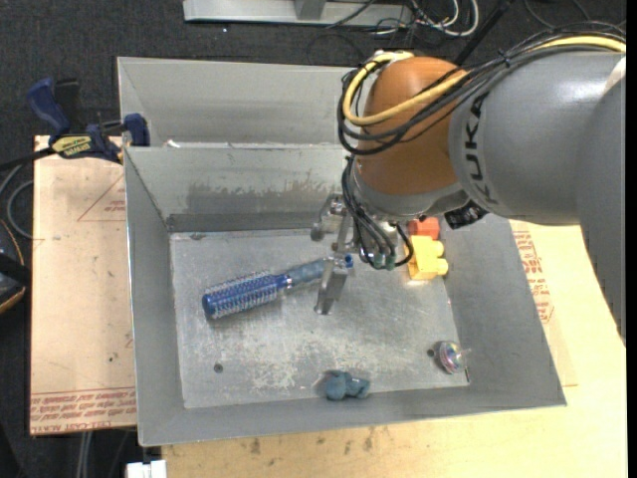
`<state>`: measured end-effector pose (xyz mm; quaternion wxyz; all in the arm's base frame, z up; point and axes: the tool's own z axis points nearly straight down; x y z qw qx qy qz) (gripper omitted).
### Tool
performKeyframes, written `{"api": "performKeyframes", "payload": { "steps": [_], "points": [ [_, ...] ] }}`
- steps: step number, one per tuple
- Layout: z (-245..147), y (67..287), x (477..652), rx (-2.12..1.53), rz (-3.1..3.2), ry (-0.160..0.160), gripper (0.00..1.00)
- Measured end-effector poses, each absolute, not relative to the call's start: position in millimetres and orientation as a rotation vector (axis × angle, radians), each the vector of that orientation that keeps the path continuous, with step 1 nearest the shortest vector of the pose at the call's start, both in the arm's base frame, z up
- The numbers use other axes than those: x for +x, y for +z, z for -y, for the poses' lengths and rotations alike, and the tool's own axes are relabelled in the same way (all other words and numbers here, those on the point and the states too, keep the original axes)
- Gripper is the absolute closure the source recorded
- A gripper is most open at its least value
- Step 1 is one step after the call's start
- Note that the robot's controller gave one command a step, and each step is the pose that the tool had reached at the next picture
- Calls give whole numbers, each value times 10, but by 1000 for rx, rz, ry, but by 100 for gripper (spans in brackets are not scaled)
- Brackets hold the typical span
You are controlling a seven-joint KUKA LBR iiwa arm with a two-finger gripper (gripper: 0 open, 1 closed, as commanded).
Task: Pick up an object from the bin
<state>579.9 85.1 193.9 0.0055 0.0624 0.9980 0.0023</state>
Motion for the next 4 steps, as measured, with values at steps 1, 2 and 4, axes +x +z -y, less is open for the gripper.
{"api": "performKeyframes", "payload": {
  "steps": [1, 2, 4],
  "points": [
    [-1141, 2186, 5511, 38, -3139, 3, 0],
    [-1342, 759, 5915, 346, -3115, 5, 0],
    [-1198, 2498, 6008, 327, -3115, 5, 100]
  ]
}}
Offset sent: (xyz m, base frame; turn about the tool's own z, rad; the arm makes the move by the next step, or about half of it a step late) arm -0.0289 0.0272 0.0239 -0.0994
